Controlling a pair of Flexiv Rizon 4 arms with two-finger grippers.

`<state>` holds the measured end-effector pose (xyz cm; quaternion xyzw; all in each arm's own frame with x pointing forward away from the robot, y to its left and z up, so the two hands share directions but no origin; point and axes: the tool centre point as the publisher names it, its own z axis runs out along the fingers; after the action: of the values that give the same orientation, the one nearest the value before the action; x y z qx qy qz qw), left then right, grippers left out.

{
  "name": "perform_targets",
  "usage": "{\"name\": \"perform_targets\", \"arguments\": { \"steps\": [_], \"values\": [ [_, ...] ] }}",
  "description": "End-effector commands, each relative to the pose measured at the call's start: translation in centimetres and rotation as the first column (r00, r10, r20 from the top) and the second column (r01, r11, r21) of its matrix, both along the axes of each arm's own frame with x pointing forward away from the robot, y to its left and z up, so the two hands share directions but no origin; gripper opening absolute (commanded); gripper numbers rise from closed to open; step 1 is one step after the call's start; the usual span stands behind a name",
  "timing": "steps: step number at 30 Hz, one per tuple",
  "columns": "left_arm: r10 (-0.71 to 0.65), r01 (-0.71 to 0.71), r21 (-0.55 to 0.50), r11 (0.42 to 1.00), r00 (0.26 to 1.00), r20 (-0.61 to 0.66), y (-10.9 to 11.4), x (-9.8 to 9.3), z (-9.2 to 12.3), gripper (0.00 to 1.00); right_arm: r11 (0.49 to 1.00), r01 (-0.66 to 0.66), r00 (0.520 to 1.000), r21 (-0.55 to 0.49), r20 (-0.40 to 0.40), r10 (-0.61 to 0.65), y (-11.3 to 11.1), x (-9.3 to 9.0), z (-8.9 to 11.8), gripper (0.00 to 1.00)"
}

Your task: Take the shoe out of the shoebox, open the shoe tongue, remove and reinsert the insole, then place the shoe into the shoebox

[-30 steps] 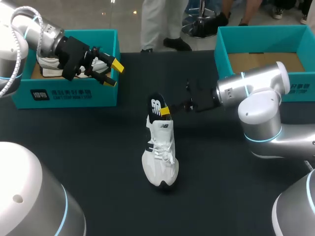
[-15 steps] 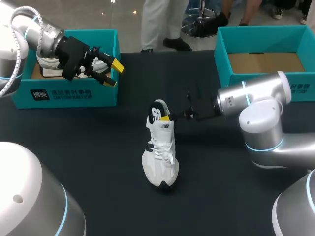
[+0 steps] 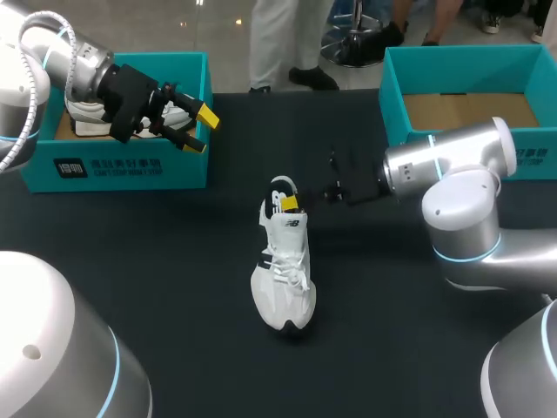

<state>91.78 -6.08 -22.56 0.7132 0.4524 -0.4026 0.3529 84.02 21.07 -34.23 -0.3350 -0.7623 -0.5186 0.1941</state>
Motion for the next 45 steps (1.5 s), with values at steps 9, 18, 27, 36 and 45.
{"name": "perform_targets", "arguments": {
  "steps": [9, 18, 27, 36, 45],
  "values": [
    [-0.001, 0.001, 0.001, 1.000, 1.000, 0.001, 0.0, 0.0, 0.0, 1.00, 0.999, -0.035, 0.999, -0.010, -0.015, 0.035, 0.2, 1.5, -0.5, 0.00],
    [-0.001, 0.001, 0.001, 1.000, 1.000, 0.001, 0.0, 0.0, 0.0, 1.00, 0.999, -0.038, 0.998, -0.007, -0.057, 0.038, 0.2, -0.2, -1.1, 0.00],
    [-0.001, 0.001, 0.001, 1.000, 1.000, 0.001, 0.0, 0.0, 0.0, 1.00, 1.000, -0.028, 0.997, -0.004, -0.077, 0.027, 0.2, -1.3, -1.5, 0.00],
    [-0.001, 0.001, 0.001, 1.000, 1.000, 0.001, 0.0, 0.0, 0.0, 1.00, 1.000, -0.026, 0.997, -0.007, -0.066, 0.026, 0.4, -1.0, -1.1, 0.33],
    [-0.001, 0.001, 0.001, 1.000, 1.000, 0.001, 0.0, 0.0, 0.0, 1.00, 0.999, -0.031, 0.999, -0.025, -0.040, 0.030, 0.5, -0.6, -0.1, 0.71]
  ]
}}
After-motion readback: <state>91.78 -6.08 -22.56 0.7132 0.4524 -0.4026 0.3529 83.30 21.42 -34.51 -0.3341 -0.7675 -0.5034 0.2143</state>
